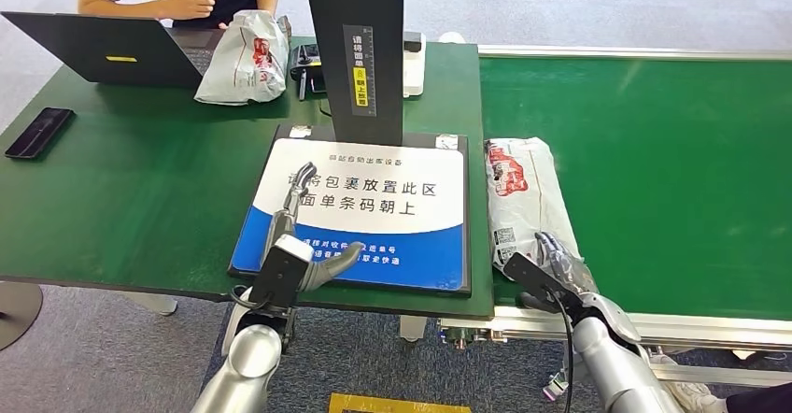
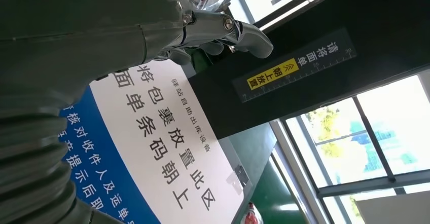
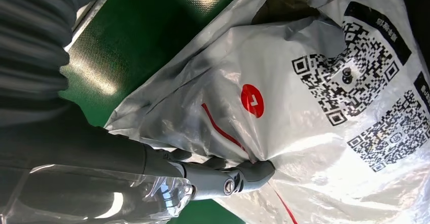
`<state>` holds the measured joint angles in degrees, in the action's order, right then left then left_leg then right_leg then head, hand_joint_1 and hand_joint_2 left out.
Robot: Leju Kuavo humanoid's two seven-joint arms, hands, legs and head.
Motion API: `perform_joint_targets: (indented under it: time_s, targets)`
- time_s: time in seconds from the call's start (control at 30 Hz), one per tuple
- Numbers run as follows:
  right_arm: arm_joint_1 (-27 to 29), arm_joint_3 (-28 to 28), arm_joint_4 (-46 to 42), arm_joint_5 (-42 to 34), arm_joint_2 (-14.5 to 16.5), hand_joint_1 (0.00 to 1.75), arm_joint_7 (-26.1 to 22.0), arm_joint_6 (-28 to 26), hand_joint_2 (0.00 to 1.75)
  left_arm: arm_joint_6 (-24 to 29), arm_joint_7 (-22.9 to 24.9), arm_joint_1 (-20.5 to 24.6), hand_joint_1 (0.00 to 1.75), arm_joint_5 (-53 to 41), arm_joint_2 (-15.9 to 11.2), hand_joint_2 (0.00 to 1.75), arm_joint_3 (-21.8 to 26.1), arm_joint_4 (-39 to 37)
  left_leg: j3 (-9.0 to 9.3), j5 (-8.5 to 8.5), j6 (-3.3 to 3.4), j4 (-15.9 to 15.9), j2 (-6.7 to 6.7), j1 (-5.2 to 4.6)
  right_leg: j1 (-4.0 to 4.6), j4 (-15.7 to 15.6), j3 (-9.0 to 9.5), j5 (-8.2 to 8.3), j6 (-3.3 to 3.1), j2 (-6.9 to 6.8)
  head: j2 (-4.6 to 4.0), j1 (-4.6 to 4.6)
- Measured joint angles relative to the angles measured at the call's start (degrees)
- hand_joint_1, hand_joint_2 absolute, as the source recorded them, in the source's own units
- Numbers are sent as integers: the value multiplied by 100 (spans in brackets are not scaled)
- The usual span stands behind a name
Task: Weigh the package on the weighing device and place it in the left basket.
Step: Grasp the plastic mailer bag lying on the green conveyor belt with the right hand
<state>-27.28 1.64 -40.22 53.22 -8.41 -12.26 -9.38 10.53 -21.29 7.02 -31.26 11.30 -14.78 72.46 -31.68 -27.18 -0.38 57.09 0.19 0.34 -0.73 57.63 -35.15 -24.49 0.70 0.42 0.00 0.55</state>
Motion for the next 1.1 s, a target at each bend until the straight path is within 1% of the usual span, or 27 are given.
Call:
perform_joint_targets:
  time_s: [0.27, 0.3, 0.33, 0.37, 0.43, 0.47, 0.5, 0.53, 0.6, 1.0, 1.1]
  targets:
    - [-87, 39, 148, 0, 2, 0, 10, -18, 175, 3, 10, 0, 0, 2, -17, 175, -24, 0, 0, 0, 0, 1, 0, 0, 0, 0, 1, 1, 1, 0, 0, 0]
    - [-93, 41, 161, -1, 2, 1, 11, -37, 175, 3, 17, 0, 0, 3, -19, 175, -28, 0, 0, 0, 0, 1, 0, 0, 0, 0, 1, 1, 1, 0, 0, -1]
    - [-97, 45, 173, -1, 3, 10, 12, -62, 175, 4, 28, 0, 0, 4, -19, 175, -33, 1, 0, 0, 0, 1, 0, 0, 0, 0, 1, 1, 1, 0, 0, 0]
    - [-99, 51, 185, -2, 3, 28, 13, -88, 175, 5, 39, -1, 0, 5, -20, 175, -38, 1, 0, 0, 0, 1, 0, 0, 0, 0, 1, 1, 1, 0, 0, 0]
    - [-96, 66, 201, -2, 5, 94, 14, -150, 175, 9, 55, -7, 0, 7, -21, 175, -46, 3, 0, 0, 0, 1, 0, 0, 0, 0, 1, 1, 1, 0, 0, 0]
    - [-91, 72, 204, -2, 8, 123, 16, -184, 175, 13, 58, -15, 0, 7, -21, 175, -48, 4, 0, 0, 0, 1, 0, 0, 0, 0, 1, 1, 1, 0, 0, 0]
    - [-84, 75, 205, -2, 13, 146, 20, -222, 175, 17, 61, -26, 0, 6, -22, 175, -49, 5, 0, 0, 0, 1, 0, 0, 0, 0, 1, 1, 1, 0, 0, 0]
    - [-77, 76, 203, -2, 20, 155, 27, -260, 175, 21, 64, -40, 0, 6, -22, 175, -50, 5, 0, 0, 0, 1, 0, 0, 0, 0, 0, 1, 1, 0, 0, 0]
    - [-70, 76, 191, 8, 39, 161, 55, -306, 175, 25, 69, -66, 0, 4, -21, 175, -52, 9, 0, 0, 0, 1, 0, 0, 0, 0, 0, 0, 1, 0, 0, 0]
    - [-67, 76, 42, 42, 86, 161, 120, -312, 175, 25, 70, -107, 0, 0, -20, 175, -52, 30, 3, 0, 0, 1, 0, 0, 2, 0, 3, 0, 1, 0, 0, -1]
    - [-54, 76, 42, 45, 98, 168, 121, -308, 175, 25, 71, -108, 0, -1, -21, 175, -52, 35, 3, 0, 0, 1, 0, 0, 2, 0, 3, 0, 1, 0, 0, -1]
